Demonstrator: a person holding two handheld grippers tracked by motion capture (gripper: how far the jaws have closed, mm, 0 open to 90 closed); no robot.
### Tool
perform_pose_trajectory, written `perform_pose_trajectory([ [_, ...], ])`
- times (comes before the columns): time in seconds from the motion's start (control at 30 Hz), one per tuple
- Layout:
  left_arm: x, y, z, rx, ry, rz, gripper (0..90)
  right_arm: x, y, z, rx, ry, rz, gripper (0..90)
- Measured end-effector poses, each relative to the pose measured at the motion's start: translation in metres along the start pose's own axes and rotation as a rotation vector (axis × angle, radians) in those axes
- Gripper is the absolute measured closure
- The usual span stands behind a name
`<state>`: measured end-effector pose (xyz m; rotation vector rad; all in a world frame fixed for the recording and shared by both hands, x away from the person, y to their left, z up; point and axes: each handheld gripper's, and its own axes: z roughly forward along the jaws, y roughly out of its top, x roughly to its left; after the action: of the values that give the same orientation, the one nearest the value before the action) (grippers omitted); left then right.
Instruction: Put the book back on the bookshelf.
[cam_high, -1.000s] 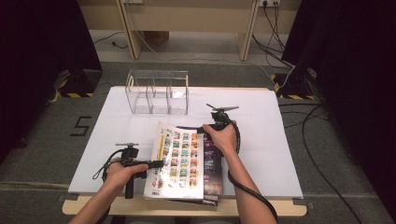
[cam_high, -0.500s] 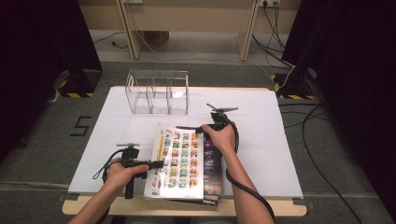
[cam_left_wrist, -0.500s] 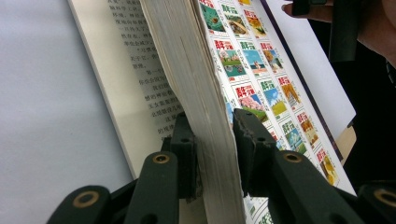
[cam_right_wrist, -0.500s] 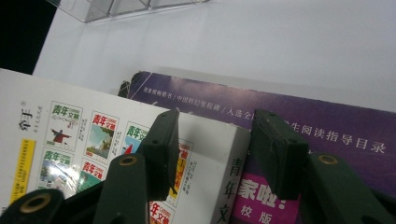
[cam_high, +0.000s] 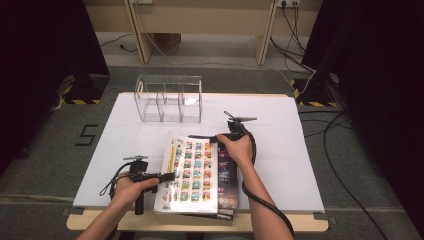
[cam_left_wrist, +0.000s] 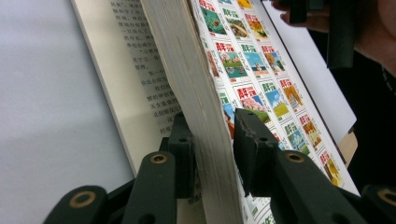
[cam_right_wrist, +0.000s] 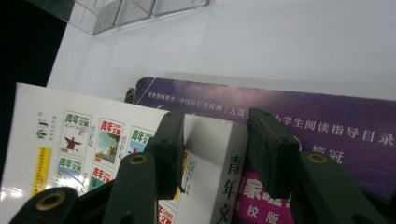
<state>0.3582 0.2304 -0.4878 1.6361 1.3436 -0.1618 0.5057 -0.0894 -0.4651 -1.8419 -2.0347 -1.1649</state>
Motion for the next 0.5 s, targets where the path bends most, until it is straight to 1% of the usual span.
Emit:
perform_pose_trajectory([
  [0.03,0.0000,0.0000,0.0000,0.000,0.000,0.000,68.0,-0.0013,-0.0002,-0.0002,0.000,0.011,0.021,58.6],
  [0.07,0.0000,-0.0018,-0.0002,-0.012,0.003,0.002,68.0,-0.0029,-0.0003,-0.0005,0.001,0.022,0.031,59.1],
  [0.1,-0.0004,-0.0020,-0.0003,-0.012,0.004,0.006,68.0,-0.0039,-0.0005,-0.0006,0.000,0.030,0.040,59.3],
  [0.17,-0.0010,-0.0020,-0.0002,-0.014,0.007,0.009,68.0,-0.0042,-0.0006,-0.0008,0.002,0.034,0.043,59.3],
  [0.2,-0.0004,-0.0020,-0.0003,-0.013,0.005,0.006,67.9,-0.0041,-0.0010,-0.0005,0.000,0.035,0.033,59.3],
  [0.3,0.0002,-0.0012,-0.0005,-0.005,0.000,-0.002,67.8,-0.0038,-0.0015,-0.0003,-0.006,0.029,0.029,59.2],
  [0.33,-0.0003,0.0007,-0.0004,0.005,0.005,0.000,67.8,-0.0025,-0.0013,-0.0006,0.004,0.026,0.036,59.5],
  [0.37,-0.0003,0.0007,-0.0004,0.005,0.005,0.000,67.7,-0.0025,-0.0013,-0.0006,0.004,0.026,0.036,59.5],
  [0.43,0.0000,0.0019,-0.0002,0.013,0.002,0.001,67.2,-0.0041,-0.0010,-0.0010,0.011,0.037,0.036,60.2],
  [0.47,0.0003,0.0022,-0.0001,0.014,0.001,-0.004,67.0,-0.0050,-0.0005,-0.0017,0.028,0.048,0.044,60.2],
  [0.5,0.0005,0.0026,-0.0002,0.017,-0.002,0.005,66.8,-0.0055,-0.0006,-0.0023,0.037,0.057,0.055,60.1],
])
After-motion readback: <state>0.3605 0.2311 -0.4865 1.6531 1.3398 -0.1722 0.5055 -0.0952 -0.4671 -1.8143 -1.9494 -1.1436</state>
